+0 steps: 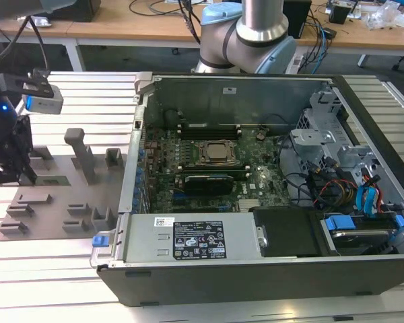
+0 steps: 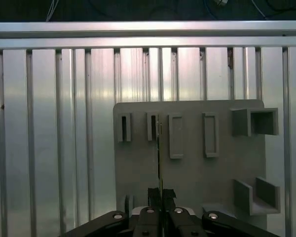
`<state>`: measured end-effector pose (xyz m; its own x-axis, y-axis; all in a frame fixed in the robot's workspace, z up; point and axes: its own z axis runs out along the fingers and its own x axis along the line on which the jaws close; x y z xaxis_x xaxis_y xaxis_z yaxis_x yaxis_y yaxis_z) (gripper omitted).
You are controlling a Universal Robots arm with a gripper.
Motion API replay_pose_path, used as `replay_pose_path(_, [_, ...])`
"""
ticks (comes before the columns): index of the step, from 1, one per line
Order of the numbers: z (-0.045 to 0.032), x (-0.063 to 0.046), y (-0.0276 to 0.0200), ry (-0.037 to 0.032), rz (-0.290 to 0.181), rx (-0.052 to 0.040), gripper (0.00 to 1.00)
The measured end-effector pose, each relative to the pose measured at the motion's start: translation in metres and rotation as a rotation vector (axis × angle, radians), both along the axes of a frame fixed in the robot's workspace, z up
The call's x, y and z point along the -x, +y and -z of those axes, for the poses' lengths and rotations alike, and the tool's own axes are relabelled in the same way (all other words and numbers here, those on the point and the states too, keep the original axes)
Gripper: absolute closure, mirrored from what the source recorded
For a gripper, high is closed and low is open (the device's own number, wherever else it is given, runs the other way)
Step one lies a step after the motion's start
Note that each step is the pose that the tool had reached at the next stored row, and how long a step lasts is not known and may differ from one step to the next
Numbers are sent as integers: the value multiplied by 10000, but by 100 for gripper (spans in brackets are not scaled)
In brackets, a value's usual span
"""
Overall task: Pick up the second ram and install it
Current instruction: 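Pick up the second ram and move it above second insertion slot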
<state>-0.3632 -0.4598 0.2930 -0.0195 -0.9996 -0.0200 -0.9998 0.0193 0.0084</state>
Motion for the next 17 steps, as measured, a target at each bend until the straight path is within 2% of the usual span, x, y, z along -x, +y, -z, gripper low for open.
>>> replay_pose_path(6, [-205,0,0,1,-1,0,87])
replay_pose_path(13, [-377,0,0,0,0,0,87])
replay_pose_path(17, [-514,0,0,1,0,0,87])
